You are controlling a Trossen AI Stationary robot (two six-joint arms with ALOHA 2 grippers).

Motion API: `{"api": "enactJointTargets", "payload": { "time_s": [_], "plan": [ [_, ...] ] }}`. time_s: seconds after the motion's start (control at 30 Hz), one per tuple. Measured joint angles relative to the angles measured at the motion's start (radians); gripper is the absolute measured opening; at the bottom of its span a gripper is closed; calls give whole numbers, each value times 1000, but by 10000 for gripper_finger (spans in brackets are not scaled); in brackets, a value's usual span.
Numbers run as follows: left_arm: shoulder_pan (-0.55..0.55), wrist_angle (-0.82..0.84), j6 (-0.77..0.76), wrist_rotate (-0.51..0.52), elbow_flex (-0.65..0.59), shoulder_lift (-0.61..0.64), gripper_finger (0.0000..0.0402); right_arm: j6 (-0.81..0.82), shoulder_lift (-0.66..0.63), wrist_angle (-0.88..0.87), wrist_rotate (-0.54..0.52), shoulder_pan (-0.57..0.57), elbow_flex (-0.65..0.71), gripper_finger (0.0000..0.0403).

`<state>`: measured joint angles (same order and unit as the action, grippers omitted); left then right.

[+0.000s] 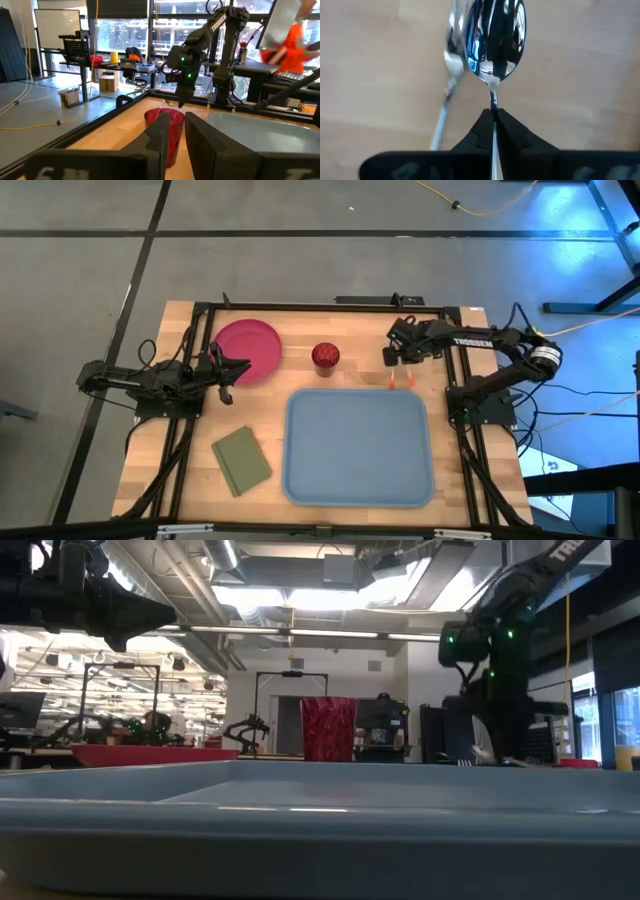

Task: Pick and place plate/cup/fork/spoon on tray
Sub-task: Put the orange spoon on the blue serving tray

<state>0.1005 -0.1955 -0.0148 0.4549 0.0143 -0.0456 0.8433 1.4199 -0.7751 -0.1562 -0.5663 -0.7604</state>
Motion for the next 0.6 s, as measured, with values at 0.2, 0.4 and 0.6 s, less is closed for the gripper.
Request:
{"api": "enactJointTargets", "payload": {
  "time_s": [0.2,0.4,0.6],
  "plan": [
    [0,0,0,0,0,0,55,-39,-12,-161,10,5,-144,6],
    [0,0,0,0,0,0,55,7,-13,-243,59,92,-220,6],
    [0,0,0,0,0,0,55,210,-13,-217,70,300,-184,7]
  ]
}}
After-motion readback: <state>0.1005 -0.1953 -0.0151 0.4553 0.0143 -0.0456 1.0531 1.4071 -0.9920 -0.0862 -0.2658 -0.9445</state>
